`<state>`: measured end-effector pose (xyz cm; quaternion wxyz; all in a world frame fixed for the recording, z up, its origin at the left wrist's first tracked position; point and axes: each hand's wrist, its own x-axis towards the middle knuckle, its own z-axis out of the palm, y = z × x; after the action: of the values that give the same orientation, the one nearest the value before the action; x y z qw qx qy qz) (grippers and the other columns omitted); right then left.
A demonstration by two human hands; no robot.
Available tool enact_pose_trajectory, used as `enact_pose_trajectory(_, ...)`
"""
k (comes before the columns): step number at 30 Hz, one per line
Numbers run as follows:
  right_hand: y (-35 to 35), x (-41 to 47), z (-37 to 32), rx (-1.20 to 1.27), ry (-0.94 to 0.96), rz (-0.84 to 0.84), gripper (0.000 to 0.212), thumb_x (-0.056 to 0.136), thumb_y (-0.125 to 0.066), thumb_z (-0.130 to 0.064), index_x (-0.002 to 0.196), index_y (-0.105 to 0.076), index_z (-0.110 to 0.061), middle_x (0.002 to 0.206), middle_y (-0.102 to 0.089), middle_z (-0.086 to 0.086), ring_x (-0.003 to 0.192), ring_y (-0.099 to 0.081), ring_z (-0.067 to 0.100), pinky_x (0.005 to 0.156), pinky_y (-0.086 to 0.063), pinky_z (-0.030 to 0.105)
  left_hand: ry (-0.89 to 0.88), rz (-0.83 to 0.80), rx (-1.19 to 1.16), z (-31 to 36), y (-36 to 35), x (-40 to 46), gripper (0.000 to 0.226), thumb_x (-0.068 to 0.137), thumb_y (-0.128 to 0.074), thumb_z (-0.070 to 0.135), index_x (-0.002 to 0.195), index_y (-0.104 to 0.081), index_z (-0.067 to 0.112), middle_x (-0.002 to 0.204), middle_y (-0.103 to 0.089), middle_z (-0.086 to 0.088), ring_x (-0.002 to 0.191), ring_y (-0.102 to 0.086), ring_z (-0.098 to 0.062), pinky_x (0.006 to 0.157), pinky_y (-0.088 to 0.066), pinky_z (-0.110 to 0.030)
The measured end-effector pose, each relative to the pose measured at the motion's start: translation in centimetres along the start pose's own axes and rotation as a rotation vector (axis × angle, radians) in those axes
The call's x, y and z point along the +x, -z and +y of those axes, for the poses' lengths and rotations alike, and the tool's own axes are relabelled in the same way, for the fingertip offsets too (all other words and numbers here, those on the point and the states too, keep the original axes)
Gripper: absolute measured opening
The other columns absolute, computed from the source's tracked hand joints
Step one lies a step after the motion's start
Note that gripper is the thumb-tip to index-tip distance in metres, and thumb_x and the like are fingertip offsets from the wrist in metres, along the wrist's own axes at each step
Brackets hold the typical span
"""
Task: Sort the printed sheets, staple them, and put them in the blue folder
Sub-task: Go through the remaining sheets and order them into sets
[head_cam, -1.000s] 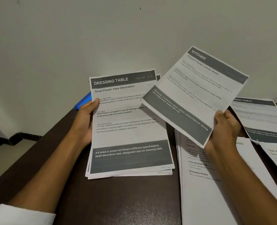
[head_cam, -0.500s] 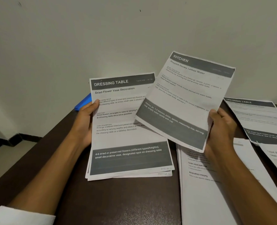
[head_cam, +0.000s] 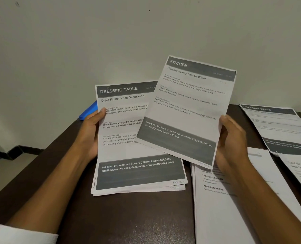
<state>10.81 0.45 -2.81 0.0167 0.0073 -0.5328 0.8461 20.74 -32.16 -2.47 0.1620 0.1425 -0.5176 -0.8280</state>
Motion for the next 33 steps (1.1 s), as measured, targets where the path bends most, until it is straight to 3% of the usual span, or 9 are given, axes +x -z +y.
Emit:
enact_pose_trajectory(8, -0.09, 0.01, 0.11, -0.016, -0.014, -0.014, 0.031, 0.109, -0.049, -0.018, 0.132, -0.068, -0.007, 0.125, -0.076, 0.010, 0.114, -0.074, 0.030, 0.097, -0.059, 0.046, 0.000, 0.001, 0.004, -0.06, 0.22, 0.16, 0.037, 0.109, -0.050, 0.031, 0.142, -0.063, 0.018, 0.133, -0.073, -0.009, 0.124, -0.068, -0.034, 0.105, -0.053, -0.057)
enact_pose_trajectory(16, -0.22, -0.05, 0.08, -0.080, -0.057, 0.019, 0.029, 0.111, -0.049, -0.021, 0.131, -0.070, -0.014, 0.117, -0.079, 0.005, 0.105, -0.077, 0.026, 0.086, -0.061, 0.041, 0.004, 0.001, 0.001, -0.05, 0.37, 0.23, 0.040, 0.108, -0.051, 0.032, 0.144, -0.061, 0.017, 0.134, -0.072, -0.009, 0.125, -0.068, -0.035, 0.106, -0.053, -0.057)
enact_pose_trajectory(21, -0.34, -0.05, -0.01, -0.107, -0.061, 0.025, 0.029, 0.111, -0.049, -0.022, 0.129, -0.070, -0.014, 0.116, -0.080, 0.005, 0.104, -0.078, 0.027, 0.088, -0.062, 0.043, -0.003, 0.010, 0.000, 0.12, 0.12, 0.05, 0.039, 0.108, -0.051, 0.030, 0.142, -0.063, 0.016, 0.130, -0.074, -0.009, 0.117, -0.072, -0.032, 0.094, -0.061, -0.051)
enact_pose_trajectory(26, -0.36, 0.00, 0.09, -0.128, -0.078, 0.007, 0.029, 0.111, -0.049, -0.024, 0.131, -0.069, -0.016, 0.118, -0.079, 0.005, 0.107, -0.077, 0.029, 0.099, -0.059, 0.057, 0.003, 0.004, -0.005, 0.10, 0.19, 0.11, 0.038, 0.109, -0.050, 0.031, 0.142, -0.063, 0.016, 0.132, -0.073, -0.010, 0.123, -0.069, -0.034, 0.102, -0.056, -0.055)
enact_pose_trajectory(33, -0.44, -0.33, -0.12, -0.148, -0.081, -0.020, 0.030, 0.111, -0.047, -0.021, 0.129, -0.070, -0.015, 0.117, -0.079, 0.005, 0.108, -0.076, 0.030, 0.093, -0.061, 0.052, -0.001, -0.005, -0.011, 0.18, -0.01, -0.03, 0.038, 0.110, -0.048, 0.029, 0.143, -0.062, 0.017, 0.131, -0.074, -0.009, 0.118, -0.072, -0.032, 0.090, -0.063, -0.049)
